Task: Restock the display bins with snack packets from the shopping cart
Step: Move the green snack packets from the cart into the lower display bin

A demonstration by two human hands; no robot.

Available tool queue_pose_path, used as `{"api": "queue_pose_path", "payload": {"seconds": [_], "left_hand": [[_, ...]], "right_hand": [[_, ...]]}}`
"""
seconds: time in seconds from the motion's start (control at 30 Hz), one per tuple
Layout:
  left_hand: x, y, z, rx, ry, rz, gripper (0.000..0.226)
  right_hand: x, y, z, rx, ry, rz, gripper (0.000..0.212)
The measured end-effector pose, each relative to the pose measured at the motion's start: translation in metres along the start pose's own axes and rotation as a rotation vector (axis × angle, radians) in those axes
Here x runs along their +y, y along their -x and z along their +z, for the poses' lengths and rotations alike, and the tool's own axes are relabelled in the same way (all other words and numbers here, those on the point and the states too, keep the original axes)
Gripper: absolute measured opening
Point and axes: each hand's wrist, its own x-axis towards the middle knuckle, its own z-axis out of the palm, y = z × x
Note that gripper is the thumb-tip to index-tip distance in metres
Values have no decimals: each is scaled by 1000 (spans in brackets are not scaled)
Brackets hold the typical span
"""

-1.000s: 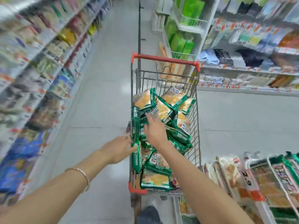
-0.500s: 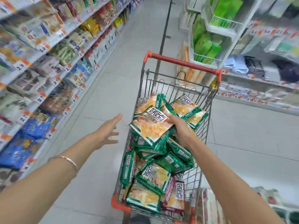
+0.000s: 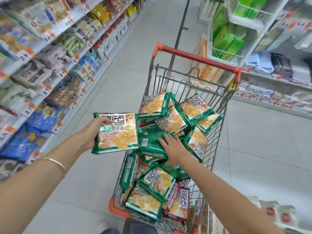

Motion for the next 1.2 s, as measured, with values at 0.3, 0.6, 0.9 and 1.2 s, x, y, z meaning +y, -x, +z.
{"api": "queue_pose_path", "payload": {"seconds": [0.3, 0.6, 0.9, 1.2], "left_hand": [[-9, -2, -10, 164, 147, 66, 14], [-2, 26, 71, -154, -28, 15, 21], [-11, 79, 88, -350, -22, 40, 33], [-61, 137, 93, -472, -58, 134, 85]], "right_hand": [[18, 30, -33, 437, -1132, 142, 35], [24, 86, -57, 256, -1645, 436, 47], [-27, 177, -71, 680, -2375, 359, 28], [-155, 198, -45, 883, -1618, 947, 61]]}}
